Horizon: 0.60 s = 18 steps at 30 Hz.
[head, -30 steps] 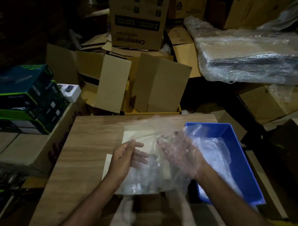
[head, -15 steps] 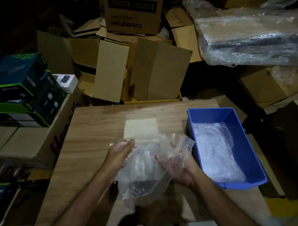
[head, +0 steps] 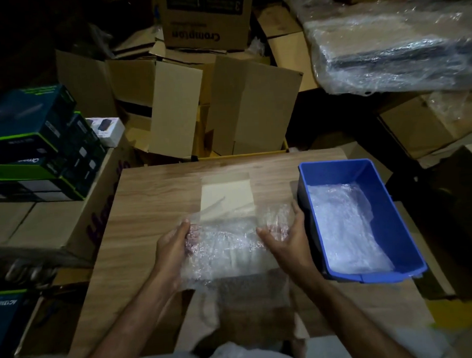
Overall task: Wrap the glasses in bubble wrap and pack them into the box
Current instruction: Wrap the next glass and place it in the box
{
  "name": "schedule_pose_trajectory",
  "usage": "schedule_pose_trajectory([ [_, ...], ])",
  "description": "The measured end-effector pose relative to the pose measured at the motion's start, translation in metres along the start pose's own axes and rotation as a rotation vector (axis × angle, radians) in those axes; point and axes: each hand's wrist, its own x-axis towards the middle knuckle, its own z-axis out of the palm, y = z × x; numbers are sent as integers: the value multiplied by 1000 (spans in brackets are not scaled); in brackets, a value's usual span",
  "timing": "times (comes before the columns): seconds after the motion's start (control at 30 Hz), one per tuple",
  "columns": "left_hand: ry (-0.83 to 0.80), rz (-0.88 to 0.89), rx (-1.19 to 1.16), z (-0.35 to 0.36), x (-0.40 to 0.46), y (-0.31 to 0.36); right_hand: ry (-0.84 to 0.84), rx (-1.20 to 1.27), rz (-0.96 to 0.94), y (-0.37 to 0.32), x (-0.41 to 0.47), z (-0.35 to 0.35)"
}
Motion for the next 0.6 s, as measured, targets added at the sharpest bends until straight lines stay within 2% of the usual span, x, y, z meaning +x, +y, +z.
schedule_pose_trajectory([
  [0.17,-69,165,146,-15,-2,2,-123,-97,-223,-4,9,-12],
  [0.23,-156,223,199,-23,-2,4,-132,-56,-198,-5,15,-16],
  [0.3,-220,247,249,-33,2,6,-134,10,-87,-6,20,-21],
  [0.4,-302,190,217,-42,5,14,-315,16,51,-10,26,-34],
  [0.47,-357,128,176,-45,5,19,-419,-172,34,-13,29,-39],
  [0.53,-388,80,152,-47,6,22,-425,-364,-38,-17,28,-36],
  [0.6,-375,39,121,-50,11,21,-352,-421,-91,-23,28,-30],
])
